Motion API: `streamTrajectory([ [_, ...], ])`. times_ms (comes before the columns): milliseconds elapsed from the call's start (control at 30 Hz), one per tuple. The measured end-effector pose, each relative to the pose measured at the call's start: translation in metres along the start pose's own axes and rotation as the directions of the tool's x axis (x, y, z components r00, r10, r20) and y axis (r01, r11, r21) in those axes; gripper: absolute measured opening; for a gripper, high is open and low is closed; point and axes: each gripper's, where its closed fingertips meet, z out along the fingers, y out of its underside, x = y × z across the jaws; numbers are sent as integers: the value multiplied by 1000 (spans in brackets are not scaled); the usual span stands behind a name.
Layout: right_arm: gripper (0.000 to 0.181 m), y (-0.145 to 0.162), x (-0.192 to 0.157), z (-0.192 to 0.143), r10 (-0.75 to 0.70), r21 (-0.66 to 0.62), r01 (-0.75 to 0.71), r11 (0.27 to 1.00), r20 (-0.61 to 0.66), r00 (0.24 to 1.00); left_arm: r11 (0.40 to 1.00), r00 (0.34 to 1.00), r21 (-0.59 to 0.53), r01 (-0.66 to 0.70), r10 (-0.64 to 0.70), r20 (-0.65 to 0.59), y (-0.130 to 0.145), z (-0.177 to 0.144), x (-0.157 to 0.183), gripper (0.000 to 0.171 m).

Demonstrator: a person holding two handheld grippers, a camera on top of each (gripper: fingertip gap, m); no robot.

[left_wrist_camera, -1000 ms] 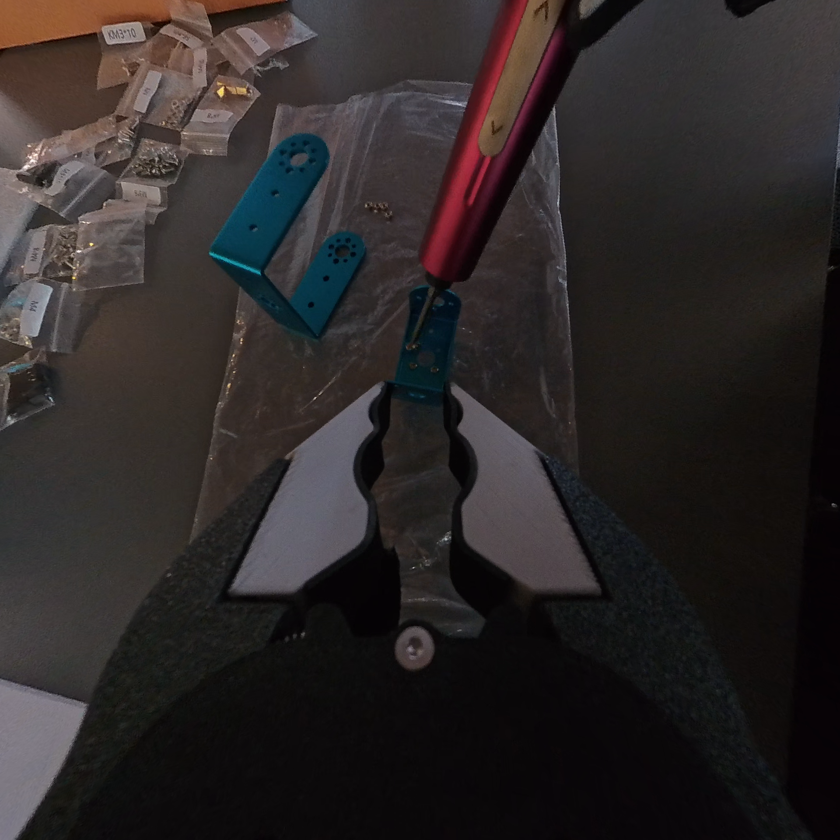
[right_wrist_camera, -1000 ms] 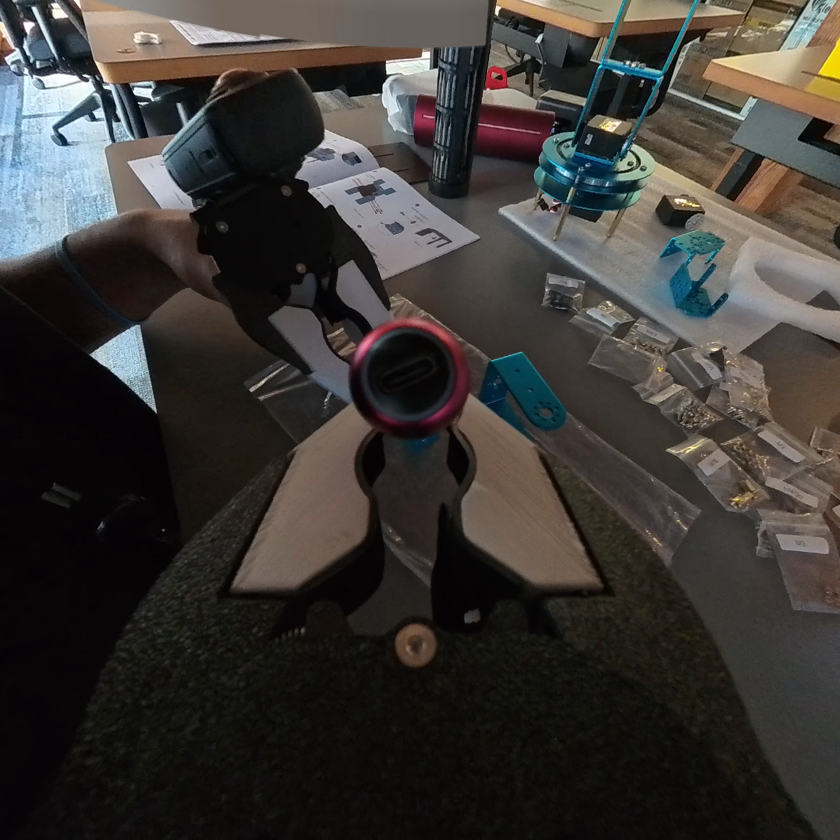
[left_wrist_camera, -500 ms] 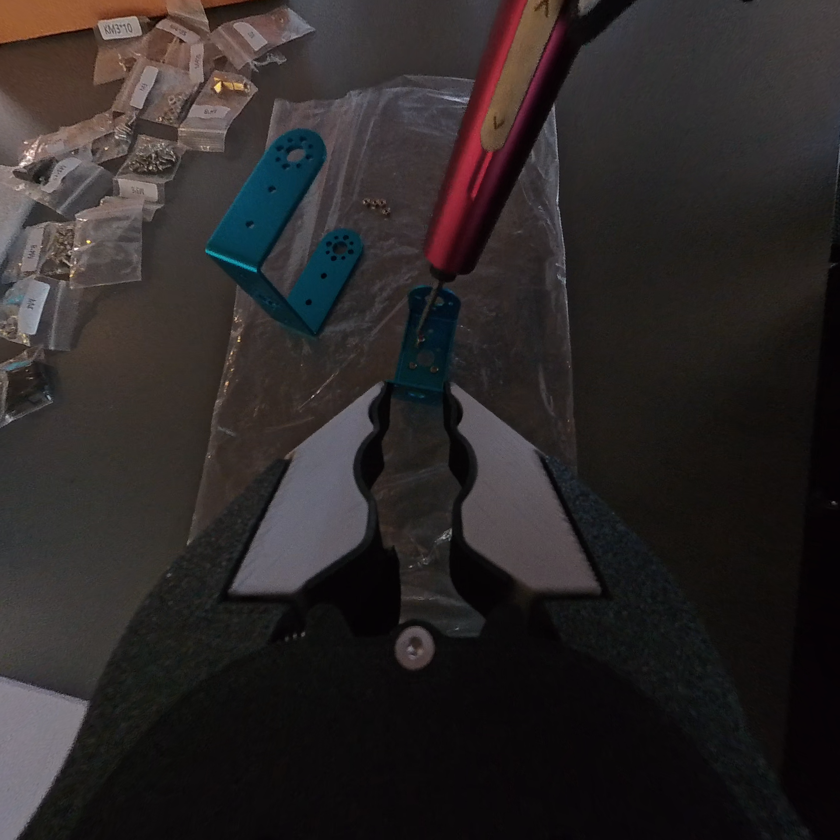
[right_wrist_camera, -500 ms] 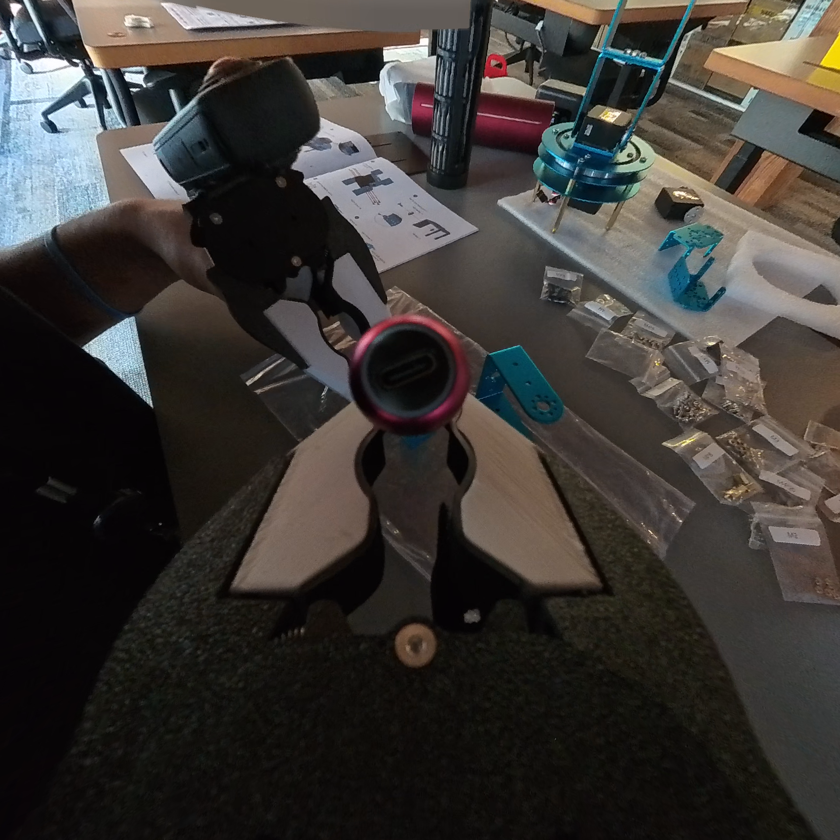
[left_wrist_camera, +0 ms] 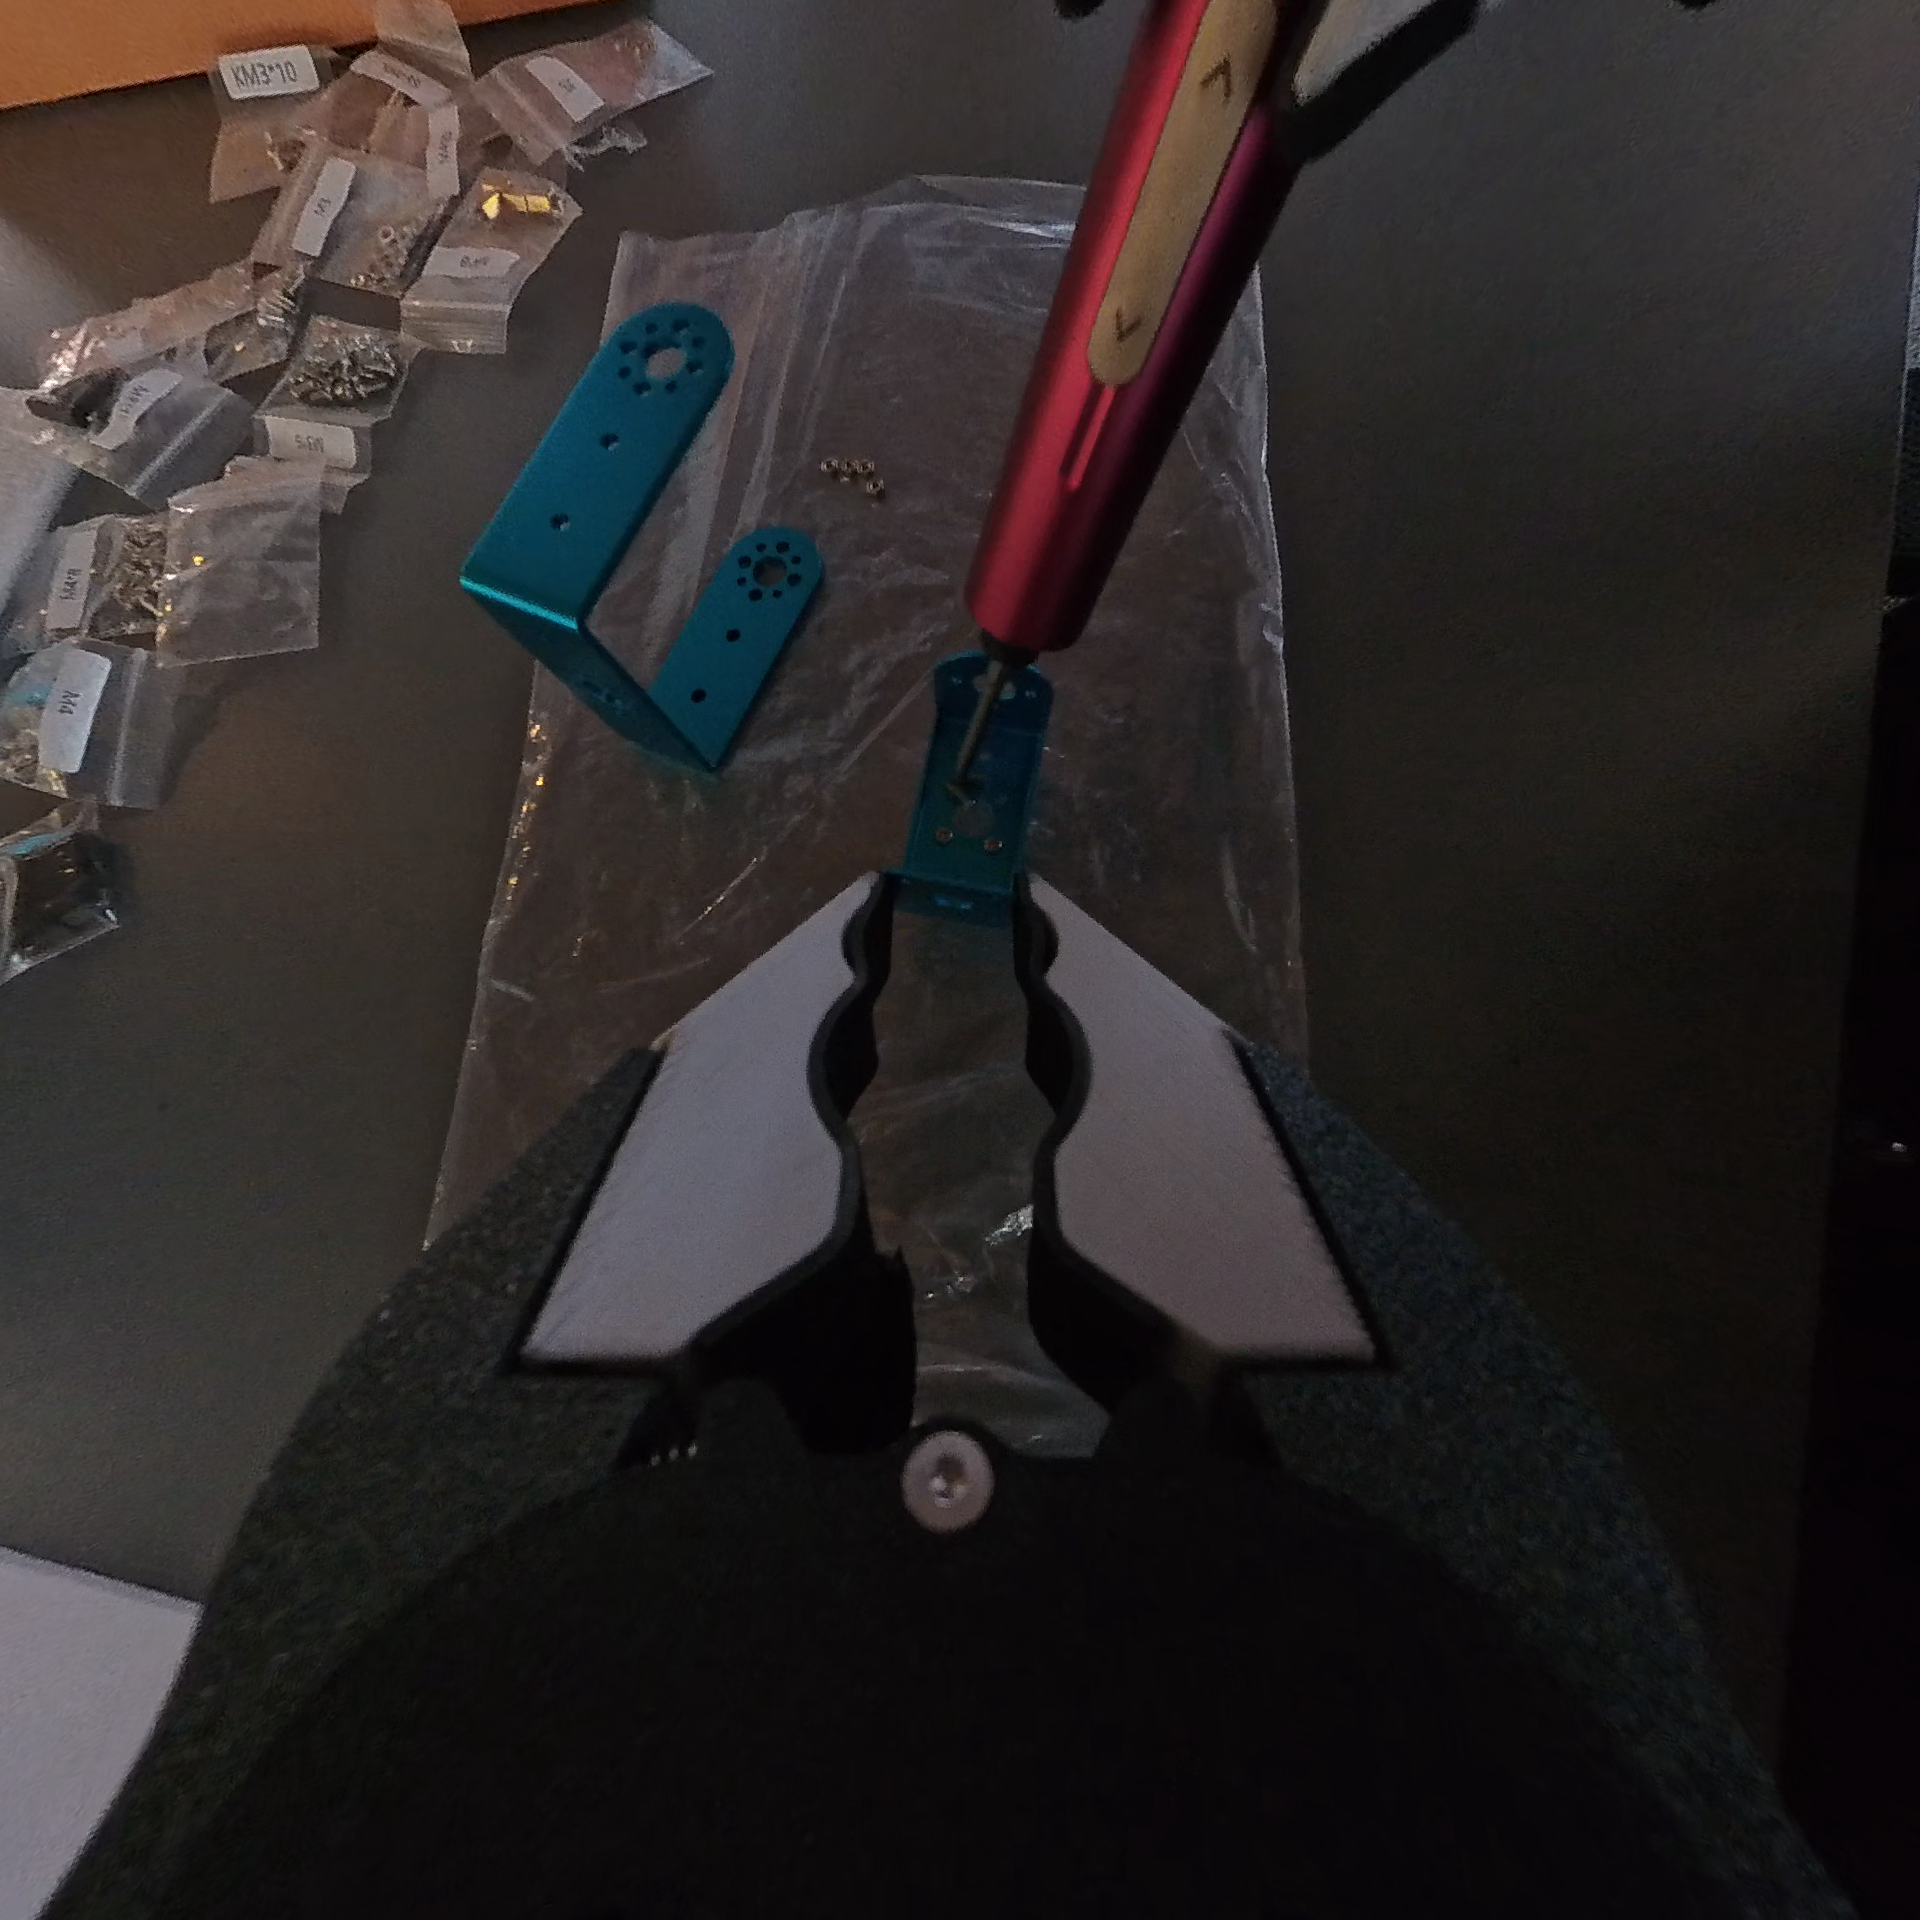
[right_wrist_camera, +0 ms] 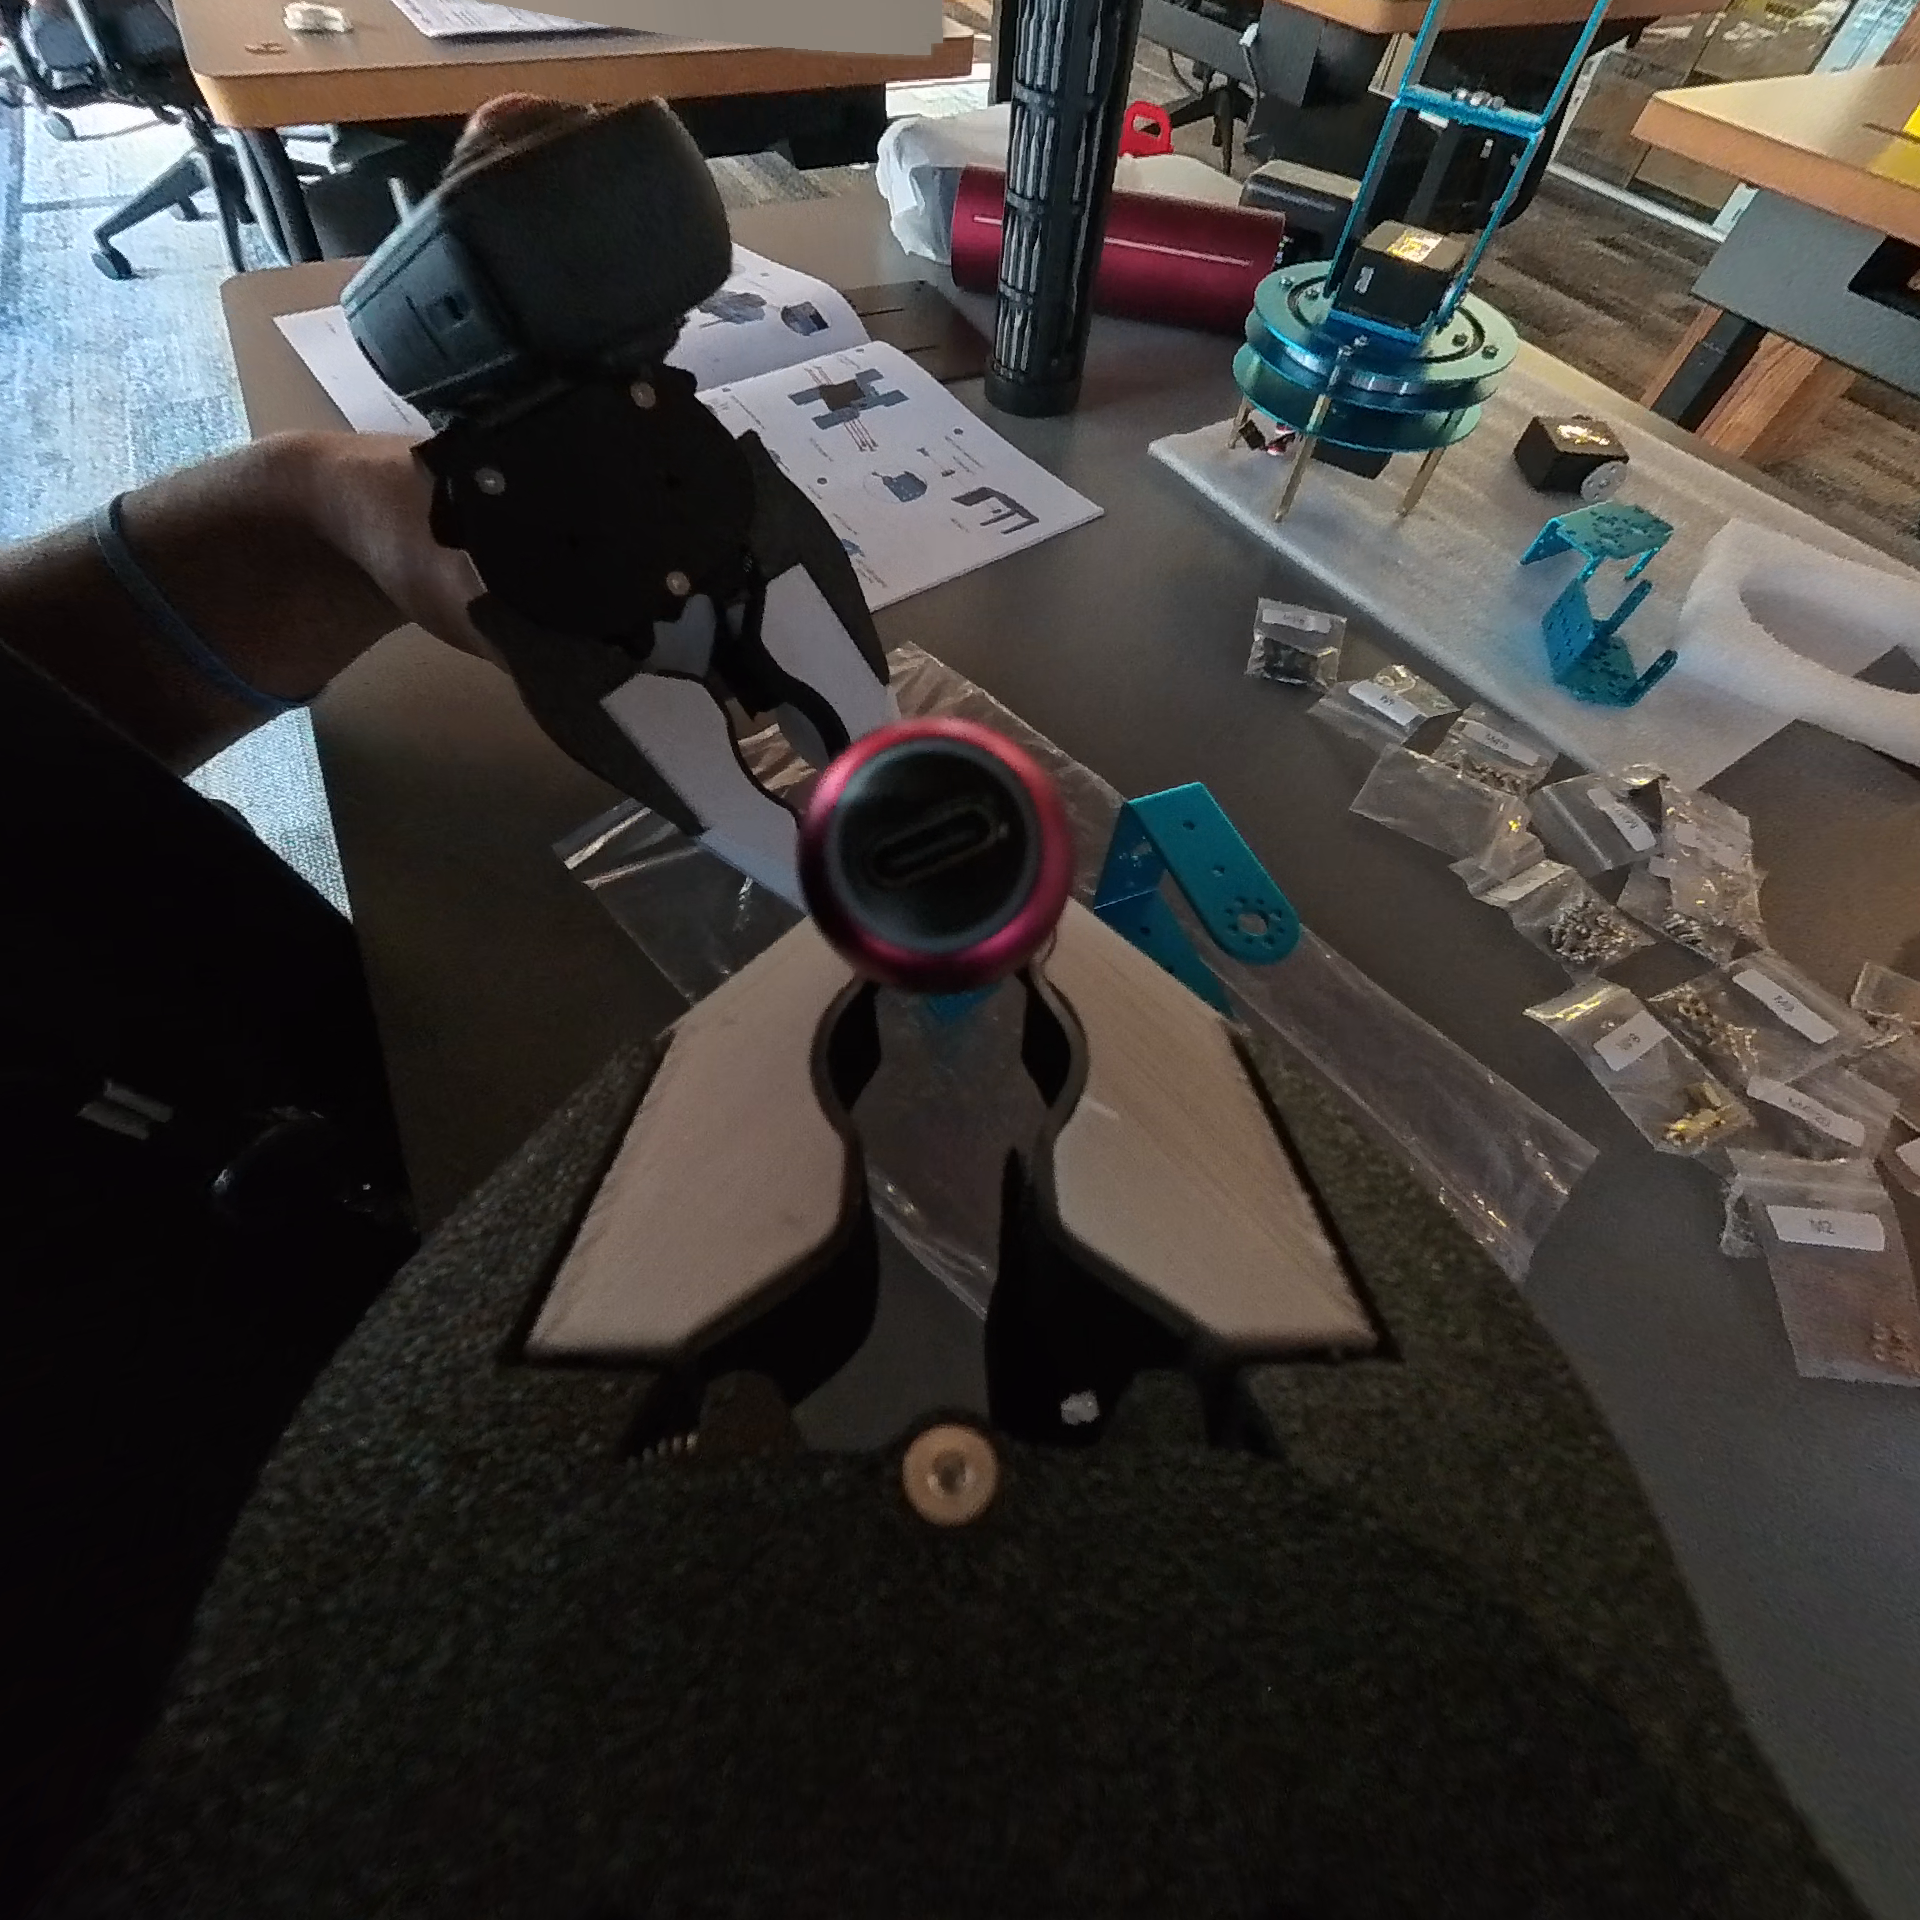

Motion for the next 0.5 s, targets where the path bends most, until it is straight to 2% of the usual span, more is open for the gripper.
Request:
streamTrajectory([
  [500, 21, -9, 0, -6, 16, 51, -16, 999, 3, 1000, 1000, 1000, 5, 4, -4, 4, 0, 0, -1, 22],
])
